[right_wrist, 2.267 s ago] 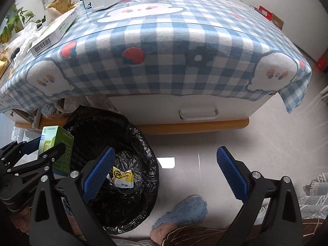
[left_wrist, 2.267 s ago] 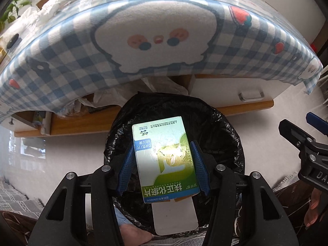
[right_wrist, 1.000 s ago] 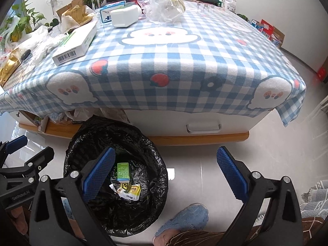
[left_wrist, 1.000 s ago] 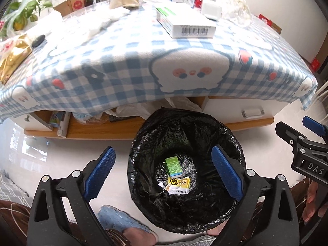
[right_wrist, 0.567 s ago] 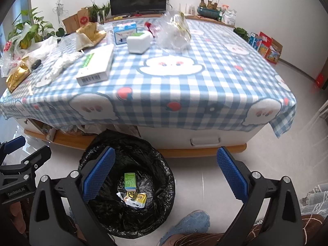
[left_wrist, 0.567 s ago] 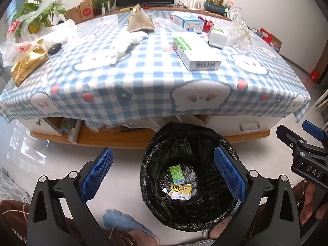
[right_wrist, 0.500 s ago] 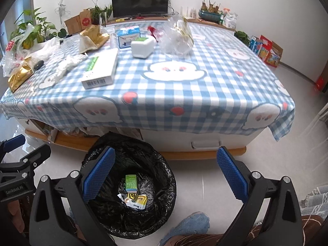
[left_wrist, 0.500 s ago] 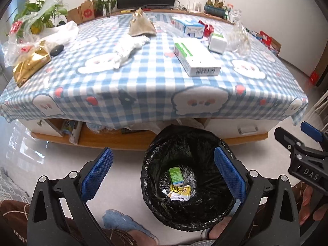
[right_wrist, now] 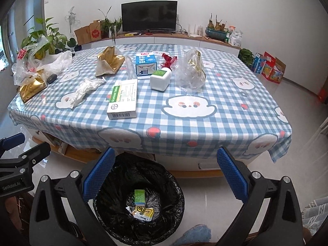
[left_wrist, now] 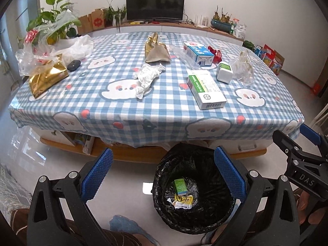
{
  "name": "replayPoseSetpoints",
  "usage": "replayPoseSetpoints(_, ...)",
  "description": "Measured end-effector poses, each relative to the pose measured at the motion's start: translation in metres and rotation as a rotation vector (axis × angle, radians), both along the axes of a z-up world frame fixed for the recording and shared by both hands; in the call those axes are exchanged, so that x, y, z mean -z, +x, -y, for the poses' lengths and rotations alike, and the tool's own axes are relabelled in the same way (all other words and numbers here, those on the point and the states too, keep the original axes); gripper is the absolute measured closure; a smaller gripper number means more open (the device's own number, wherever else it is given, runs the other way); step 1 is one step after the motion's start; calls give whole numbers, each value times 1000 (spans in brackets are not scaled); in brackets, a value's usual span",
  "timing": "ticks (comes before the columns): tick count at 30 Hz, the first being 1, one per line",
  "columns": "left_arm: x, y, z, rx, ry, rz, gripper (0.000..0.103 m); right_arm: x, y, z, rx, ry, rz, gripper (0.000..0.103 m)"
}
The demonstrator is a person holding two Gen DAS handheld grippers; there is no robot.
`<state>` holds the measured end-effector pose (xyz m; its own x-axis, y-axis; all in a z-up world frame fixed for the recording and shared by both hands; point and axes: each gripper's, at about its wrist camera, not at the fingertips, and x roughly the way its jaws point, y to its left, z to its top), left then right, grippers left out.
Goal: Collect trash
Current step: 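Move both open tools back over the table toward the tissue and white box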
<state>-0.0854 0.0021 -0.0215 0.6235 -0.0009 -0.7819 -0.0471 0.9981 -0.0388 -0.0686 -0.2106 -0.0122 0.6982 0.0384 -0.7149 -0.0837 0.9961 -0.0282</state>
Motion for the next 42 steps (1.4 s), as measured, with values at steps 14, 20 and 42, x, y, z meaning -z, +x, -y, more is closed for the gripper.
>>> replayPoseSetpoints(14, -28, 31, -23, -34, -43, 43, 6, -17, 32, -23, -36, 6, 15, 8)
replayPoseSetpoints(20, -29, 50, -25, -12, -7, 44, 6, -16, 50, -32, -47, 3, 6, 8)
replayPoseSetpoints(42, 14, 170, -57, -25, 2, -50, 6, 21, 146, -80, -99, -34, -92, 8)
